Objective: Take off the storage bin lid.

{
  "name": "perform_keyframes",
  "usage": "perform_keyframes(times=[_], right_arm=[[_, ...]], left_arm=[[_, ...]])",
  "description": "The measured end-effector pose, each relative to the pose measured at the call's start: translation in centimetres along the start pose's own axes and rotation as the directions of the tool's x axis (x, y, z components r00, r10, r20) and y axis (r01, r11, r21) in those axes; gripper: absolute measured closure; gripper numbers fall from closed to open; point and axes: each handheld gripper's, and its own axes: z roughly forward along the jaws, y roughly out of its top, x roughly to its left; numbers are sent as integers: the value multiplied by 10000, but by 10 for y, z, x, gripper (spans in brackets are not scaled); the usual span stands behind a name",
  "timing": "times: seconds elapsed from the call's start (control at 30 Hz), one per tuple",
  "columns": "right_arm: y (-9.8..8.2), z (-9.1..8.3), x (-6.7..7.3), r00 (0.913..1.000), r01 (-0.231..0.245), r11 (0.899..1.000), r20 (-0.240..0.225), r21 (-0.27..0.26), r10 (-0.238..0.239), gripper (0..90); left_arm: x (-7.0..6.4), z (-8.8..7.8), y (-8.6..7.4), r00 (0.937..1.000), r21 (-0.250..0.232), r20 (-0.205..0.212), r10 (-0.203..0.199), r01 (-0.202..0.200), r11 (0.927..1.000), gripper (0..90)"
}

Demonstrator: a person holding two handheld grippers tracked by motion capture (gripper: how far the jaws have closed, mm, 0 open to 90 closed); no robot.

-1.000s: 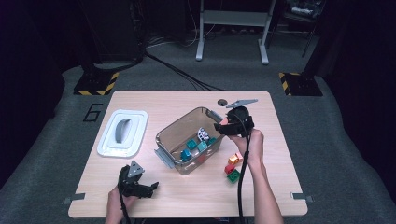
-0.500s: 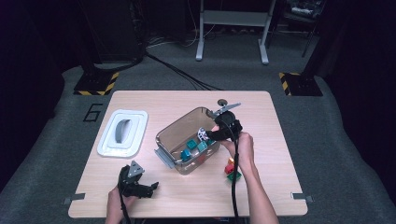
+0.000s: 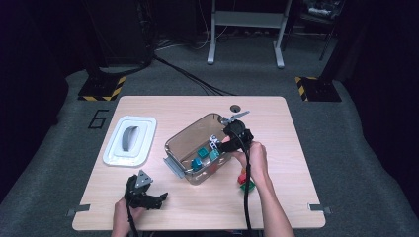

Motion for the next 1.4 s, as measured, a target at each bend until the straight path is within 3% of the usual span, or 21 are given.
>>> perform_keyframes(times=[0.13,0.37,0.5,0.67,1.0,1.33,1.4], right_arm=[[0,-5,1,10000,18,10000,-67,-22,-18,317],[-6,-25,0,9999,-96,9973,-88,-729,90,158],[-18,-38,-4,9997,-253,9947,-56,-995,248,139],[-43,-45,-11,9987,-484,9948,126,-893,497,103],[-99,-32,-16,9959,-871,9952,195,-435,880,1],[-139,-11,-9,9973,-670,9977,307,132,666,0],[-147,-7,-8,9961,-863,9961,196,165,859,0]], left_arm=[[0,0,0,10000,1,0,0,0,10000,12],[0,0,0,10000,1,2,-8,8,10000,12],[0,0,0,10000,0,-1,-2,2,10000,12],[0,0,0,10000,-12,22,-67,67,10000,12],[-1,0,0,10000,-13,23,-77,77,10000,11],[0,0,0,10000,-11,21,-68,68,10000,12],[0,0,0,10000,-11,21,-69,69,10000,12]])
